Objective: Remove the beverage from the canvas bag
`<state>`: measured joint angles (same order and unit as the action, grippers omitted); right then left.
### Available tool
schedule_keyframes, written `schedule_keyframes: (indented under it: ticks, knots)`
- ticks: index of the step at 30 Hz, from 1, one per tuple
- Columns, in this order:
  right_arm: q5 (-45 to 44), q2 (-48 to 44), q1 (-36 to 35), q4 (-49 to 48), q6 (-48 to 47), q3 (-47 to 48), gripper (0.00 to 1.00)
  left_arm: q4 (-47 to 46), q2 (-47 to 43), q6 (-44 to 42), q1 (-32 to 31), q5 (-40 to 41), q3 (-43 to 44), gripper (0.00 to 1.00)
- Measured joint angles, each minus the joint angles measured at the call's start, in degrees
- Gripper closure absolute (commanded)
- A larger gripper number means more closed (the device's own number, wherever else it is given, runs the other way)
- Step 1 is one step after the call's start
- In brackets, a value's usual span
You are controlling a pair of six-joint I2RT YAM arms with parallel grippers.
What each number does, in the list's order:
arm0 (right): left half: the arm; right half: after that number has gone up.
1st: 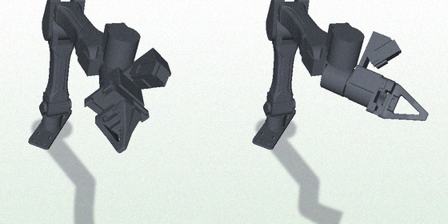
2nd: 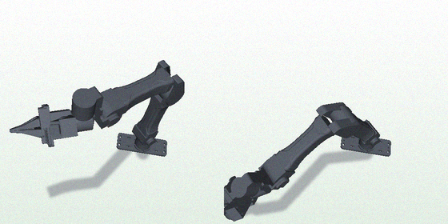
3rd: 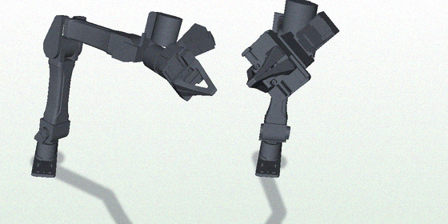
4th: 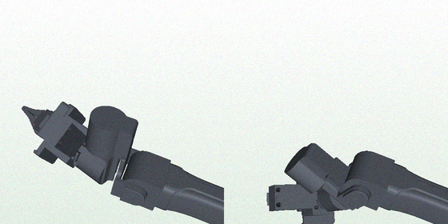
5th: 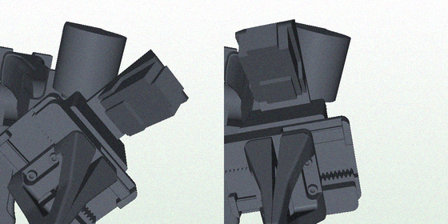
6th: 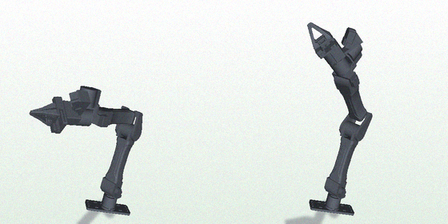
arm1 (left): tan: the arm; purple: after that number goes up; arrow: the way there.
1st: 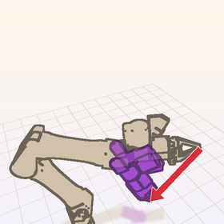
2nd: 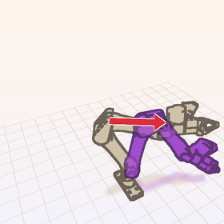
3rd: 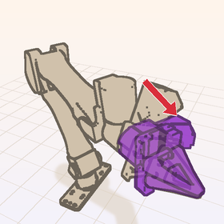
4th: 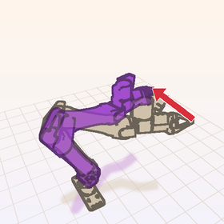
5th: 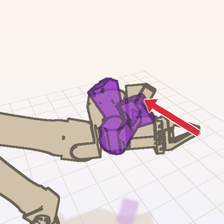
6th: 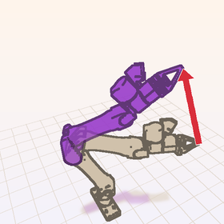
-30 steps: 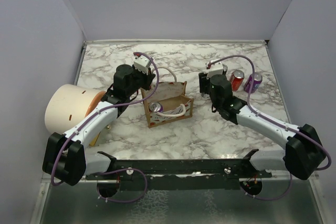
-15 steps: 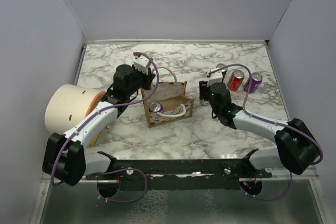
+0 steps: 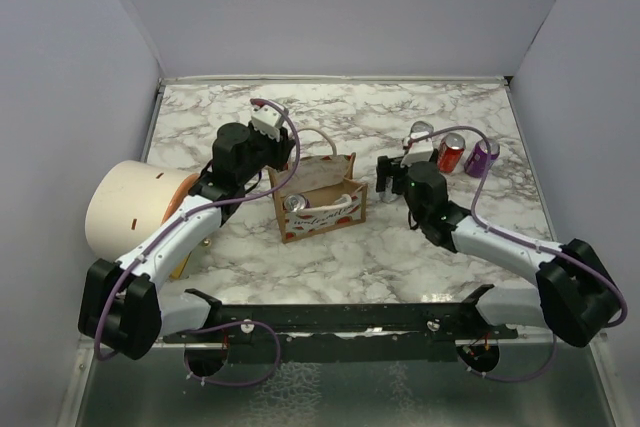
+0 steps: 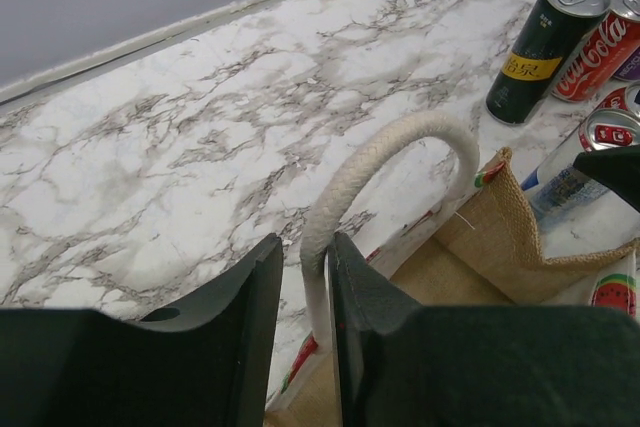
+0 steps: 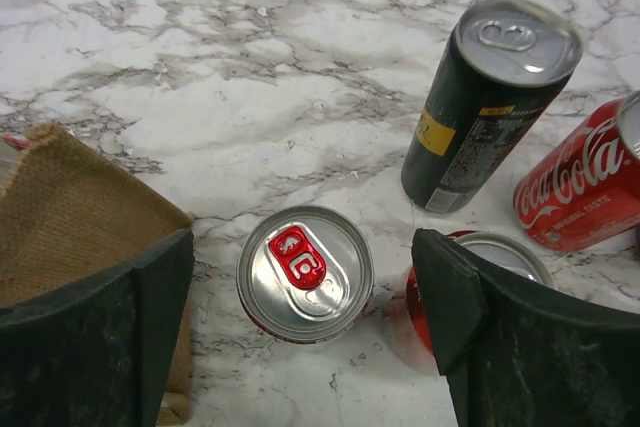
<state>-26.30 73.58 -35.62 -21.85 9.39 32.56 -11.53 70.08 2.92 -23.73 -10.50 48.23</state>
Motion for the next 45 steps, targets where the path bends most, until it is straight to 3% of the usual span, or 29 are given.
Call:
schedule_keyframes:
  ticks: [9, 17, 26, 31, 37, 41, 45]
  knots:
    - [5.7, -5.8, 0.0, 21.3, 4.5, 14.0, 0.08, 1.2, -1.3, 0.4, 0.0, 0.0, 0.4, 0.40]
    - [17.9, -0.5, -2.2, 40.1, 11.4, 28.7, 0.13, 17.1, -4.5, 5.1, 0.0, 4.9, 9.8, 0.26]
    - [29.1, 8.6, -5.0, 55.2, 16.2, 48.5, 0.25, 42.0, -15.0, 14.6, 0.0, 9.0, 22.9, 0.24]
    - [30.1, 16.6, -12.0, 58.8, 18.6, 57.1, 0.27, 50.8, -17.9, 16.3, 0.0, 10.2, 26.1, 0.23]
    - [27.8, 29.1, -17.8, 63.2, 20.0, 64.0, 0.29, 55.7, -18.0, 15.8, 0.0, 10.1, 29.2, 0.23]
    - [25.4, 32.6, -17.8, 66.7, 20.3, 63.9, 0.35, 57.1, -18.6, 14.7, 0.0, 10.2, 29.1, 0.23]
    - [24.1, 32.8, -17.6, 68.0, 20.1, 63.9, 0.35, 57.2, -19.1, 14.3, 0.0, 10.2, 28.2, 0.22]
